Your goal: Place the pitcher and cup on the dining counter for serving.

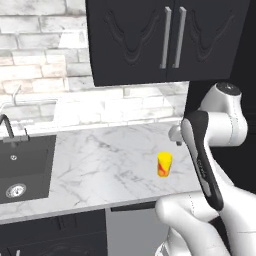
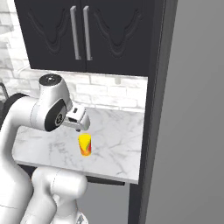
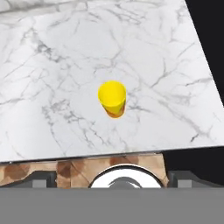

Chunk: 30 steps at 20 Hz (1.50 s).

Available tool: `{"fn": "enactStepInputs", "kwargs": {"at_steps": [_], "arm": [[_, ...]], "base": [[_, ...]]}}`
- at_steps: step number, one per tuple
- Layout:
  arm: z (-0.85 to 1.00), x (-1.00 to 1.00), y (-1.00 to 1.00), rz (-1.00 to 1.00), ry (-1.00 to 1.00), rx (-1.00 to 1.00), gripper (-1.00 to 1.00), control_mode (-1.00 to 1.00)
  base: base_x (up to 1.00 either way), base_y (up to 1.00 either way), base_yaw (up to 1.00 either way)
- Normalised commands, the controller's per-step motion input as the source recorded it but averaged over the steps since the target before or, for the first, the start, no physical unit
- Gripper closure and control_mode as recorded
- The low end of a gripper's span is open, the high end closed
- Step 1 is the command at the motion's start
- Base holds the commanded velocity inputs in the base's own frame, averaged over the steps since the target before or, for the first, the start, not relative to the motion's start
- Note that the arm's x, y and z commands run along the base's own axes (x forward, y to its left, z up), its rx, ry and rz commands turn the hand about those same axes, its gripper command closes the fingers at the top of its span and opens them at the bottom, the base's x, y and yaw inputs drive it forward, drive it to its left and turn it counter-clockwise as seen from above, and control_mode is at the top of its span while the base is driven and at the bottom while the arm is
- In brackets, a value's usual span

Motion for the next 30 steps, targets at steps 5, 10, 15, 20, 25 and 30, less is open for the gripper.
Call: {"fn": "enactStepInputs", "kwargs": {"at_steps": [5,10,15,20,25,30], "arm": [[-0.38,0.00,0.26,0.00,0.15,0.00,-1.00,-1.00],[-0.41,0.17,0.19,0.00,0.04,-0.01,-1.00,-1.00],[-0.45,0.47,0.00,0.00,0.03,0.00,-1.00,-1.00],[-0.31,0.54,0.03,0.00,0.03,-0.02,-1.00,-1.00],[-0.23,0.43,0.06,0.00,0.03,-0.03,-1.00,-1.00],[-0.25,0.29,0.08,0.00,0.07,-0.04,-1.00,-1.00]], "base": [[0.00,0.00,0.00],[0.00,0.00,0.00],[0.00,0.00,0.00],[0.00,0.00,0.00],[0.00,0.00,0.00],[0.00,0.00,0.00]]}}
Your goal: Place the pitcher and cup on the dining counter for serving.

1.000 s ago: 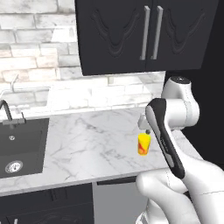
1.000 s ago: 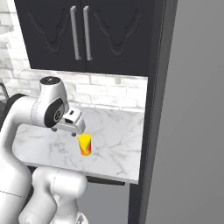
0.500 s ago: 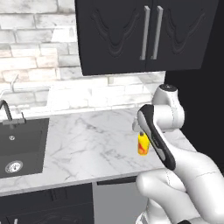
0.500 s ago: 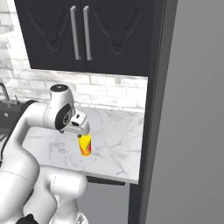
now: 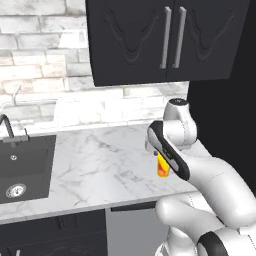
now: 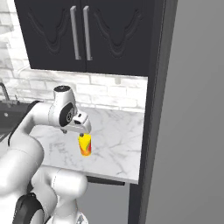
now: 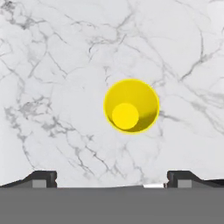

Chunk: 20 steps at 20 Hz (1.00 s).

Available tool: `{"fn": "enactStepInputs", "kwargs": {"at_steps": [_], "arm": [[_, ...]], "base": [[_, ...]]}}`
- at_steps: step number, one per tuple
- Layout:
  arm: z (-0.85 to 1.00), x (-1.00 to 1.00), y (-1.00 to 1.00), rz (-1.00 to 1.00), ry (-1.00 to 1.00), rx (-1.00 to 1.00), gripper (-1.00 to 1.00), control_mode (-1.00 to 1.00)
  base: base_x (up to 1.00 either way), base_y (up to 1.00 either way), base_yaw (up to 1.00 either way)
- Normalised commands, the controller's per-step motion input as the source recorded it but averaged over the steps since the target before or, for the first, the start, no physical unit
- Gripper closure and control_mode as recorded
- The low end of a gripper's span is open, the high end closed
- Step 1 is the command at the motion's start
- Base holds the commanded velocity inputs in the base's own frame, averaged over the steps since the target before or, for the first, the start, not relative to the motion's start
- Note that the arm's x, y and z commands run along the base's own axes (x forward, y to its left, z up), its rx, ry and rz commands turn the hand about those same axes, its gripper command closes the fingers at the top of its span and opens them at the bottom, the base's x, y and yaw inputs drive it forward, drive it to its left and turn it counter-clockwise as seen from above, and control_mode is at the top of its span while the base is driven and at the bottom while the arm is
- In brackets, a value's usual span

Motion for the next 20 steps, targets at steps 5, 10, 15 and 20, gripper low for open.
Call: {"fn": "enactStepInputs", "kwargs": {"at_steps": [5,10,15,20], "arm": [[-0.43,0.22,0.06,0.00,0.09,-0.01,-1.00,-1.00],[-0.45,0.27,0.04,0.00,0.06,0.00,-1.00,-1.00],[-0.34,0.37,0.00,0.00,0.04,0.00,-1.00,-1.00],[-0.38,0.21,0.00,0.00,0.05,0.00,-1.00,-1.00]], "base": [[0.00,0.00,0.00],[0.00,0.00,0.00],[0.00,0.00,0.00],[0.00,0.00,0.00]]}}
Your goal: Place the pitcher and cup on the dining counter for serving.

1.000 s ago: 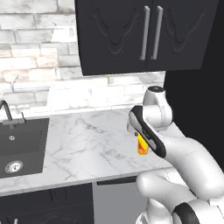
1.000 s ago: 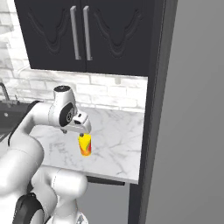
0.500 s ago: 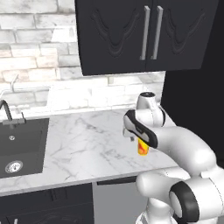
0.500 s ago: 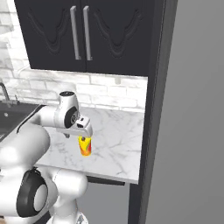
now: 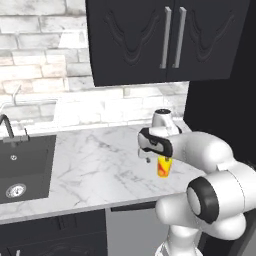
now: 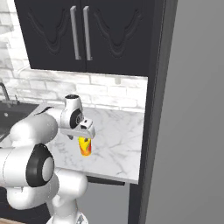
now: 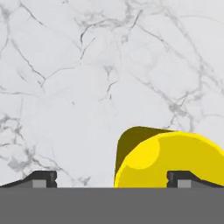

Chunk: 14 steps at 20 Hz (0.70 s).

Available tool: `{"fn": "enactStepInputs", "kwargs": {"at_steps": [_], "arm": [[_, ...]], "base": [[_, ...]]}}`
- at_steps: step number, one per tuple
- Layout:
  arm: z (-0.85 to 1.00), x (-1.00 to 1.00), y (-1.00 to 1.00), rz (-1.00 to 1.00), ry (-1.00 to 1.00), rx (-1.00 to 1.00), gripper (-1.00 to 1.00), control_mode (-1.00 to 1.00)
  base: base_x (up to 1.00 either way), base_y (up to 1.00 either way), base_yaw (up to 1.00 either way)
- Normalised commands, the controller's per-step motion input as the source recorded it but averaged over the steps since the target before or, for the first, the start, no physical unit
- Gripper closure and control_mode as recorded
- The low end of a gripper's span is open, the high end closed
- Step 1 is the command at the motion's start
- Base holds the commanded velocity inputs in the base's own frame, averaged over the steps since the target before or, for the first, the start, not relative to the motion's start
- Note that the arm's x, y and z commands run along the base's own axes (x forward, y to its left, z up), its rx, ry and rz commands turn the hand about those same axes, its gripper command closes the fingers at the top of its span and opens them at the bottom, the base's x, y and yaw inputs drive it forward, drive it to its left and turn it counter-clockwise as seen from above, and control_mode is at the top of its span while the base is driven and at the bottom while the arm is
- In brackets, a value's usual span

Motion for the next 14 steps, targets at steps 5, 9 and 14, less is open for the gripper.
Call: {"fn": "enactStepInputs", "kwargs": {"at_steps": [5,9,14], "arm": [[-0.47,0.00,0.00,0.00,0.06,0.00,-1.00,-1.00],[-0.63,-0.20,0.00,0.00,0.08,-0.04,1.00,-1.00],[-0.16,-0.04,0.00,0.00,0.02,-0.02,1.00,-1.00]], "base": [[0.00,0.00,0.00],[0.00,0.00,0.00],[0.00,0.00,0.00]]}}
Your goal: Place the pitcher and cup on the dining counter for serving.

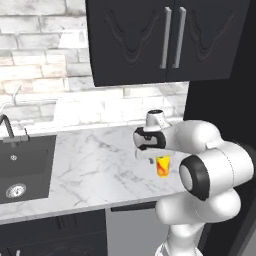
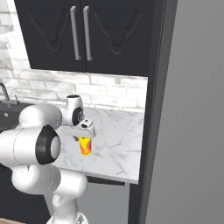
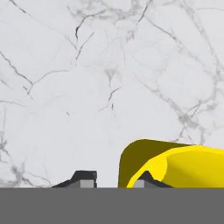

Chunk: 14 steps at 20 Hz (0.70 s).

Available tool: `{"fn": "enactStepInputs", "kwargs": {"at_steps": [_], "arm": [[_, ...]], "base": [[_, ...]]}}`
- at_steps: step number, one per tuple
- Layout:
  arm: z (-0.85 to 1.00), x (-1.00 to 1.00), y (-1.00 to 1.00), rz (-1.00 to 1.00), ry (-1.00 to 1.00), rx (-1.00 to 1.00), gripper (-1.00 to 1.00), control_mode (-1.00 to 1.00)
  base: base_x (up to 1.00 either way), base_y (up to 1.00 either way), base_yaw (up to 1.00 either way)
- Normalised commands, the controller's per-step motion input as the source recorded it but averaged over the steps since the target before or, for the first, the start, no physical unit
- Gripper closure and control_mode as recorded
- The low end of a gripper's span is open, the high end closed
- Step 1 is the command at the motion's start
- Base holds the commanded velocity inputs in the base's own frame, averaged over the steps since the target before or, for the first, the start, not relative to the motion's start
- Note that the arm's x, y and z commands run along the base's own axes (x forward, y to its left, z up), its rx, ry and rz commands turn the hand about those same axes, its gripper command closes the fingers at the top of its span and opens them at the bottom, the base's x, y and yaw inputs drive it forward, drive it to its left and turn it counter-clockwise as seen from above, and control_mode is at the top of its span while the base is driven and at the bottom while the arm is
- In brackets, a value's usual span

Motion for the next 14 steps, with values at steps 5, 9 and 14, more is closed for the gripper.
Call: {"fn": "enactStepInputs", "kwargs": {"at_steps": [5,9,14], "arm": [[0.00,0.00,0.00,0.00,0.00,0.00,1.00,-1.00],[0.08,-0.15,0.00,0.00,-0.06,0.00,1.00,-1.00],[0.52,-0.33,0.00,0.01,-0.21,0.00,1.00,-1.00]], "base": [[0.00,0.00,0.00],[0.00,0.00,0.00],[0.00,0.00,0.00]]}}
